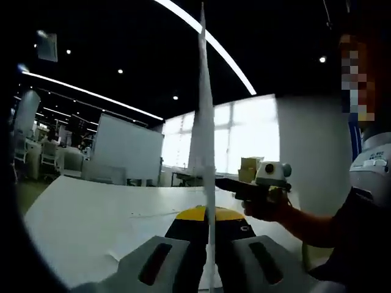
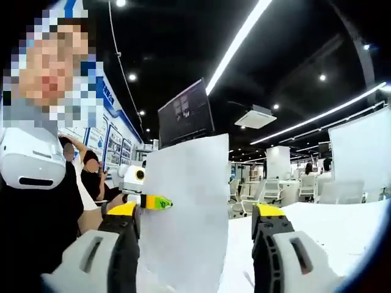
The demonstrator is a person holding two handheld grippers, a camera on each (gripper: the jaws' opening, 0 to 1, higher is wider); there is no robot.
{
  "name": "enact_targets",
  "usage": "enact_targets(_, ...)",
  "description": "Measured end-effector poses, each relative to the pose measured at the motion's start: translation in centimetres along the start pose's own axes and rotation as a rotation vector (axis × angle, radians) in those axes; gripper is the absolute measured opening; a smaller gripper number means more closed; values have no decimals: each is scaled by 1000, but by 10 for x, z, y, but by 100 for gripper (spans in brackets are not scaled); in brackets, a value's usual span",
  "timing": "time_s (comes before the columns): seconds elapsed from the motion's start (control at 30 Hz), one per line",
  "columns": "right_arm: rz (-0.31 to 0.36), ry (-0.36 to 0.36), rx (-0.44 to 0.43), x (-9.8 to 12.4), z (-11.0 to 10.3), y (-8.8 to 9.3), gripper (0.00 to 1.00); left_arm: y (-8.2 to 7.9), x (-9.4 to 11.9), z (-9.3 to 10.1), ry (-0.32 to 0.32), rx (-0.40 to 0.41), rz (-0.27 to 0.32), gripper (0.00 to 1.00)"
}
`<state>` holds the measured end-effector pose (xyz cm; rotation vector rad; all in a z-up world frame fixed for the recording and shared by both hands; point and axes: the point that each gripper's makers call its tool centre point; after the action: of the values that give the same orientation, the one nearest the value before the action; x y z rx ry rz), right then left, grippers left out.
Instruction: Organize the stack of printing papers by aligning and flattening the scattered papers on the table
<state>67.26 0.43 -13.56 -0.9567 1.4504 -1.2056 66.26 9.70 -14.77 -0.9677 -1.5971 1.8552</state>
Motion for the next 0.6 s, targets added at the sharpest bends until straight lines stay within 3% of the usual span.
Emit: enact_targets(0.6,-7,34,-16,-1,9,2,83,-10,13,-35,-94,85,73,6)
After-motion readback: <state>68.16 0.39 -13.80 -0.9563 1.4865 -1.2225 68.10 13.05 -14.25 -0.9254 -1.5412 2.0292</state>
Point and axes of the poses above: the point that each gripper's makers call its tool centre point, and the gripper's own axes: x roughly backward along the fingers, z roughly to its right, y roughly out of its underside, and after that the axes turned 4 degrees about -x, right-handed
